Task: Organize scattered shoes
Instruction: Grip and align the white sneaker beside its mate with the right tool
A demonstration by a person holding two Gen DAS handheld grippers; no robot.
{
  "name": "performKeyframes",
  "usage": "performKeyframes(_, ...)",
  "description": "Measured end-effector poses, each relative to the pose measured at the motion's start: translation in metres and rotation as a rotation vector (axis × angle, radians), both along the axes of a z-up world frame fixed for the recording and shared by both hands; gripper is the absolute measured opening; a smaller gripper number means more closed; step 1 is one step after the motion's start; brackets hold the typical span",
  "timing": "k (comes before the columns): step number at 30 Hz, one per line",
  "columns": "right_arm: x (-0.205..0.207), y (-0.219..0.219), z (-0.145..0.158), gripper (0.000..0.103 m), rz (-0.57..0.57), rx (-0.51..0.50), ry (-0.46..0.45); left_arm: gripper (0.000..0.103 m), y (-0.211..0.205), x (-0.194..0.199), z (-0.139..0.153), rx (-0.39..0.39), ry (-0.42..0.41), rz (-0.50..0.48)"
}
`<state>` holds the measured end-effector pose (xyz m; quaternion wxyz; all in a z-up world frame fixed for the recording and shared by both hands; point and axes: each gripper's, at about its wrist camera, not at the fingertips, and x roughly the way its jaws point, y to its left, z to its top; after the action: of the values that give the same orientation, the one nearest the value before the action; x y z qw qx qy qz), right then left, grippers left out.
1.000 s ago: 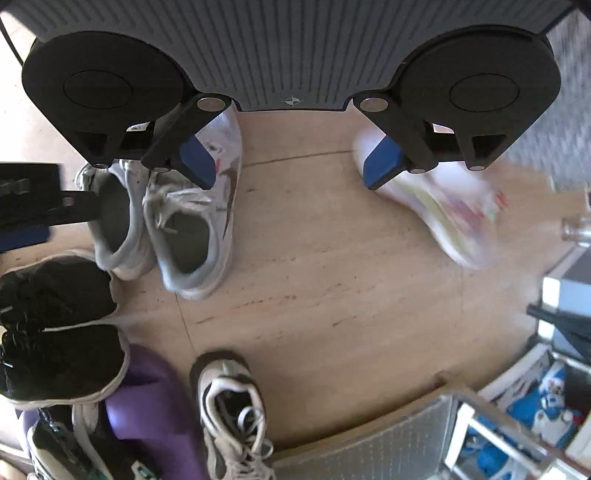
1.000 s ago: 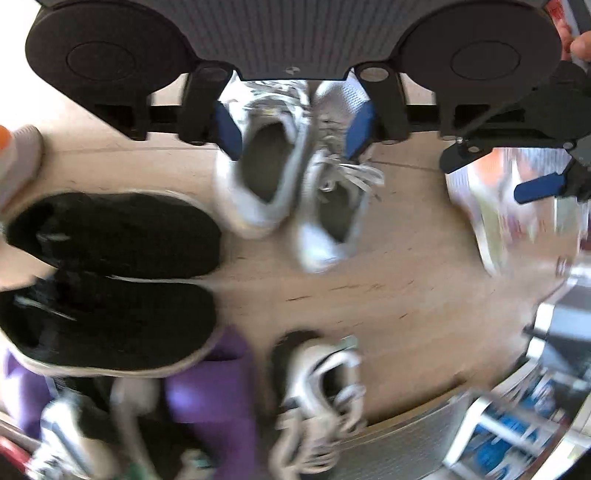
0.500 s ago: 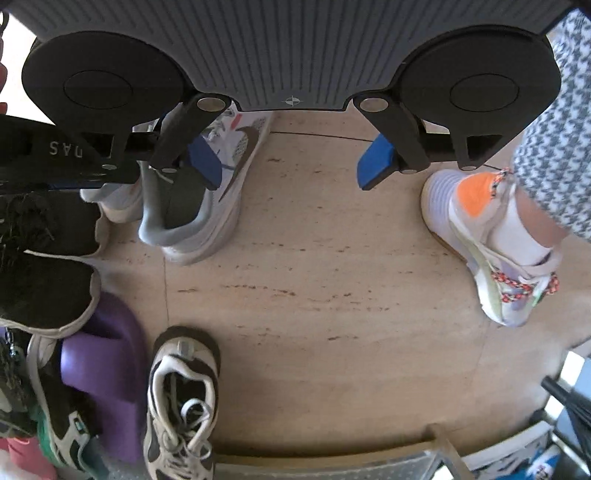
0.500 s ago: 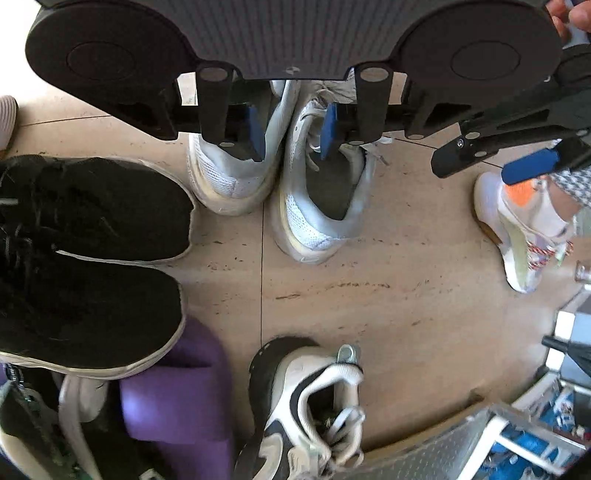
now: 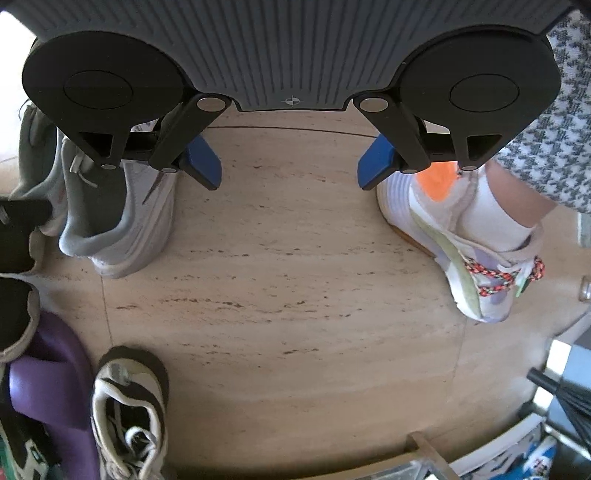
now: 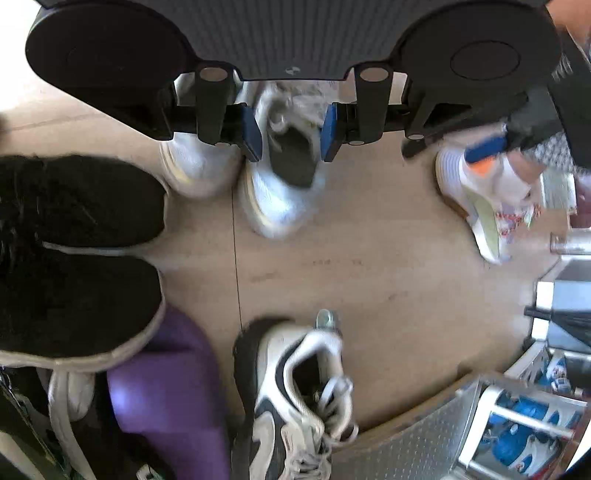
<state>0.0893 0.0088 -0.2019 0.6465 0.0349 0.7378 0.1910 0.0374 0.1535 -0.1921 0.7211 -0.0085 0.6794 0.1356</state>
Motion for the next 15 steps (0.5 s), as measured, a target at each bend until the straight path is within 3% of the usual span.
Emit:
performKeyframes(4, -0.005, 0.02, -0.027, 0.039, 0.084, -0.067, -0.005, 0.085, 0.001, 0.0, 0.002, 0.003, -0.006, 0.012)
performKeyframes(7, -0.017, 0.035, -0.04, 0.039, 0.177, -0.121, -0.06, 0.085, 0.003, 0.0, 0.001, 0.011, -0.004, 0.024)
performKeyframes(9, -0.03, 0.05, -0.049, 0.026, 0.283, -0.182, -0.101, 0.085, 0.004, 0.001, 0.001, 0.014, -0.002, 0.031)
performKeyframes(12, -0.046, 0.065, -0.046, 0.019, 0.422, -0.21, -0.153, 0.085, 0.005, 0.002, 0.001, 0.019, -0.007, 0.038)
performKeyframes(15, -0.056, 0.069, -0.044, 0.016, 0.473, -0.166, -0.094, 0.085, 0.005, 0.001, 0.0, 0.025, -0.002, 0.037)
